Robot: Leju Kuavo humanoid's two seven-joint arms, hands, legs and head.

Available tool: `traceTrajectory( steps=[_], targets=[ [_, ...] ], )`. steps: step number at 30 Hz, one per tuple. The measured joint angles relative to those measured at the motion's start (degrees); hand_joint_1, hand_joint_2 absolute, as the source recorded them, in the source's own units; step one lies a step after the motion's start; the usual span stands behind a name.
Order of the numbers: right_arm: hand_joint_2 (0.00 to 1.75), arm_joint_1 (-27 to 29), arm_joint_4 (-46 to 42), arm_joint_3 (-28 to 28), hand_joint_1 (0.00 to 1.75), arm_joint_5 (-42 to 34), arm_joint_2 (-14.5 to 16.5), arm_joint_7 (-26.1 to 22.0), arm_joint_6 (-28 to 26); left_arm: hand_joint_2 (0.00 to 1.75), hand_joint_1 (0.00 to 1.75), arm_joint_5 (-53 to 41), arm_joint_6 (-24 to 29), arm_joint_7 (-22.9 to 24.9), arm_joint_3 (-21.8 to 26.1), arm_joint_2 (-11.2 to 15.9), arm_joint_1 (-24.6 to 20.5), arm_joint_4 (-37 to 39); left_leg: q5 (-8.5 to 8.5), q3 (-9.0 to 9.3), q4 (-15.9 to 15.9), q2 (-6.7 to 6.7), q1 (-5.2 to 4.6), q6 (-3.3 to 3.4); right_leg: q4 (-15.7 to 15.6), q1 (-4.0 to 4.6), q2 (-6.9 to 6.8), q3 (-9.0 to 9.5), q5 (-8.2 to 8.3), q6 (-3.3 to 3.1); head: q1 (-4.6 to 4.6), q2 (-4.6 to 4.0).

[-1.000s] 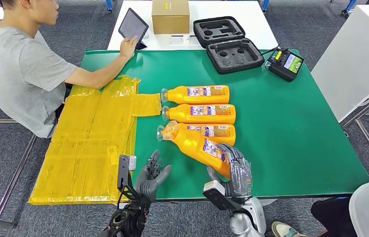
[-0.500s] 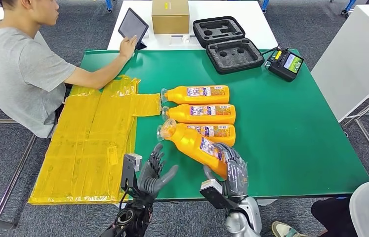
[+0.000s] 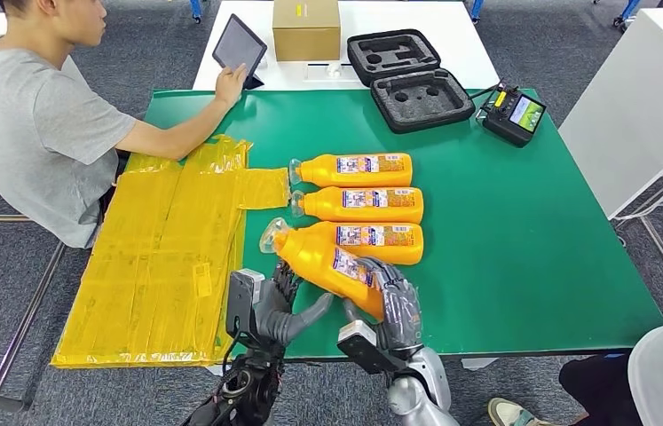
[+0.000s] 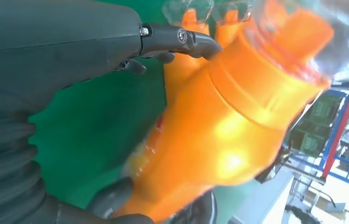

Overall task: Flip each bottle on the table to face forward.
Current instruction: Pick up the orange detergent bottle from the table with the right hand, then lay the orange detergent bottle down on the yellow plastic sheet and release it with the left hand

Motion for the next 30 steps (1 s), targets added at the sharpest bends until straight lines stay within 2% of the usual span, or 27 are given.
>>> traceTrajectory(
  steps=[7, 16, 30],
  targets=[
    [1.75, -1.5, 1.8, 1.2, 1.75, 1.1, 0.0, 0.0, -0.2, 1.75, 0.00, 4.9, -6.0, 4.0, -0.7, -0.3, -0.8, 0.2, 0.00, 0.00, 0.0, 0.00, 0.00, 0.00, 0.0, 0.00, 0.00, 0.00, 0.00, 0.00, 0.00, 0.00],
    [1.75, -2.3, 3.3, 3.2, 1.75, 0.2, 0.1, 0.0, -0.3, 1.75, 0.00, 6.2, -5.8, 4.2, -1.3, -0.3, -1.0, 0.2, 0.00, -0.01, 0.0, 0.00, 0.00, 0.00, 0.0, 0.00, 0.00, -0.01, 0.00, 0.00, 0.00, 0.00],
    [1.75, -3.3, 5.2, 7.2, 1.75, -1.5, 0.8, 0.0, -0.4, 1.75, 0.00, 2.7, 3.1, -2.9, -2.3, -0.6, -2.4, 0.4, 0.00, -0.01, 0.0, 0.00, 0.00, 0.00, 0.0, 0.00, 0.00, -0.03, 0.00, 0.00, 0.00, 0.00]
  ],
)
